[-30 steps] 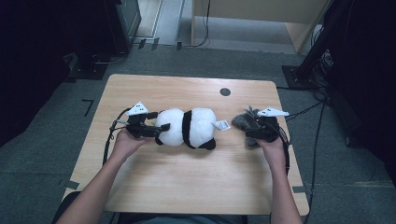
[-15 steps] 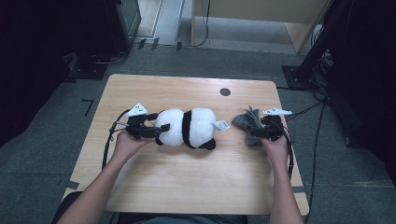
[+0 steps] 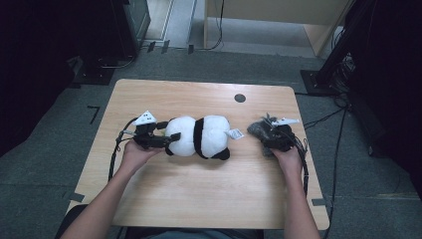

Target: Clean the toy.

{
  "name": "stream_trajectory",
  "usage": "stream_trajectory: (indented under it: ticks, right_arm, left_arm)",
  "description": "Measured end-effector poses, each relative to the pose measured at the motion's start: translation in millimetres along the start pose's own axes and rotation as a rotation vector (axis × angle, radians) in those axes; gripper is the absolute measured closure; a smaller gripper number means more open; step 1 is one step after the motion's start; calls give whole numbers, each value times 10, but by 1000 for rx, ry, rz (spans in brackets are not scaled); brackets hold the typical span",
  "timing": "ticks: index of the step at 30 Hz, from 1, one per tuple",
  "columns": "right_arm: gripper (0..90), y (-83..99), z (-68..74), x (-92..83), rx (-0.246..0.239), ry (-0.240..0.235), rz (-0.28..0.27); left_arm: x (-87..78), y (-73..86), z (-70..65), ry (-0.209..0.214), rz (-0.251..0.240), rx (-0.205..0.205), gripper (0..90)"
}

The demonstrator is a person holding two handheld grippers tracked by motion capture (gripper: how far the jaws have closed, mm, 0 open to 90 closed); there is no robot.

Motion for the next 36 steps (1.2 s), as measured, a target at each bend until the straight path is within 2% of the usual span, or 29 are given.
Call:
stream_trajectory:
  ticks: [1,3,5,8,12,15,20,22,24,25,28,29,31,32,34,36]
  right_arm:
    - [497,3,5,2,-11,6,9]
    - [601,6,-4,-4,-7,-4,13]
    - [661,7,-12,-22,3,1,11]
    - [697,12,-32,-29,25,-7,10]
    - [712,2,-27,-55,21,-2,14]
    - [712,-11,-21,-72,26,-1,21]
    - [710,-30,-26,-138,34,-15,4]
    - [708,-49,-12,-184,37,-20,-15]
    - [707,-77,-1,-220,42,-34,-34]
    - [705,-93,6,-233,45,-47,-41]
    - [700,-135,53,-243,40,-77,-39]
    - [700,-147,76,-243,36,-80,-38]
    - [700,-183,123,-247,19,-95,-43]
    - [700,-203,144,-251,19,-104,-47]
    - [700,-288,211,-277,1,-119,-58]
    - [699,-370,283,-324,-11,-134,-76]
  left_arm:
    - [0,3,0,1,-2,1,192]
    - [-2,6,0,2,-1,0,192]
    - [-2,7,0,2,-2,-2,192]
    - [-3,5,0,3,-2,-7,191]
    - [-34,-13,-5,4,-6,-31,203]
    - [-112,-46,-23,-3,-12,-19,242]
    - [-182,-10,-60,36,24,-38,245]
    - [-149,28,-83,18,35,-20,221]
    - [-80,59,-84,-26,61,-10,171]
    - [-33,77,-65,-24,74,-33,139]
    - [26,106,12,5,79,-94,29]
    - [37,114,35,23,86,-99,12]
    - [44,123,57,35,93,-99,13]
    - [37,127,60,49,95,-100,21]
    - [17,130,56,80,88,-103,108]
    - [3,127,51,87,87,-107,163]
Point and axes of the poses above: each handheld gripper's, and its own axes: x roughly forward along the jaws, y roughly out of its underside, z roughly to its left, the point moved 1 cm from there along x, roughly forward along the jaws, and after that the axes turned 2 degrees about z, right-handed, at the moved point
